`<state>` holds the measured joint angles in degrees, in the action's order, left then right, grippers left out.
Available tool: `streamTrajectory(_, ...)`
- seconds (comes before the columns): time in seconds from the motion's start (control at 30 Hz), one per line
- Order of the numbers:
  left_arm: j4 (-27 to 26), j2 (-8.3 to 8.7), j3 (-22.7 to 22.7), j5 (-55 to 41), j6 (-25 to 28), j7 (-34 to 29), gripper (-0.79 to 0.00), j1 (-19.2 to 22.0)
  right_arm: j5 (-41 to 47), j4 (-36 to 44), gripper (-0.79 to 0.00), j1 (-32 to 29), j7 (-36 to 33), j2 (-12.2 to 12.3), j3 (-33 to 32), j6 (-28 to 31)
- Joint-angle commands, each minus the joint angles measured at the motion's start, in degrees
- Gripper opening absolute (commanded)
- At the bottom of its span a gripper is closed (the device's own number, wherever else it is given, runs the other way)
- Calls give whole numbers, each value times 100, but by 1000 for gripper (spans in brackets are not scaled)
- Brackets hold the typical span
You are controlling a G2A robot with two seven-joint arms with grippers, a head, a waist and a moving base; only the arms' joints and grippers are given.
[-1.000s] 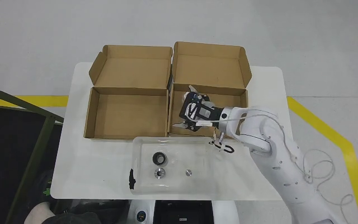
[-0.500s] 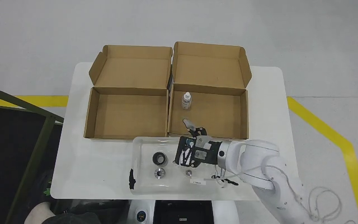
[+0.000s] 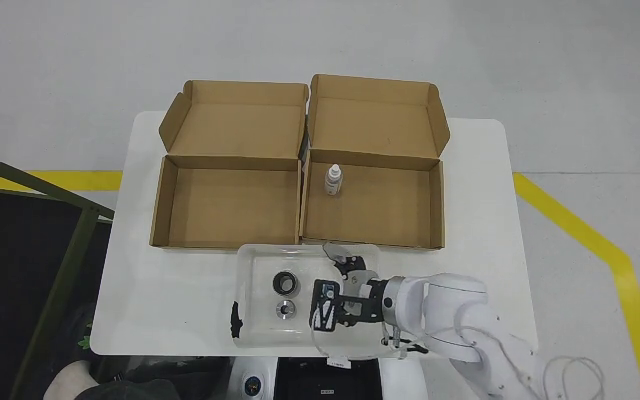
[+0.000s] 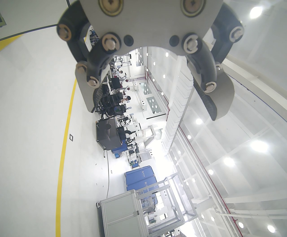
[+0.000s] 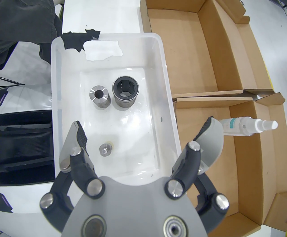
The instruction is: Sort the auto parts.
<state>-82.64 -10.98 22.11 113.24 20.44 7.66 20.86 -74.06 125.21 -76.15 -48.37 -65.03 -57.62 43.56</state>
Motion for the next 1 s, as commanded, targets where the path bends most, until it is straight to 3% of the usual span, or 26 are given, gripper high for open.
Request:
streamTrajectory(0.0,0,0,0,0,0,0,0,0,-73,-6,0,-49,-37,18,22,37)
streamTrajectory(0.37,0,0,0,0,0,0,0,0,-392,-218,0,-96,-145,63,272,76)
streamTrajectory(0.97,0,0,0,0,0,0,0,0,-459,-387,0,129,-985,64,710,-76)
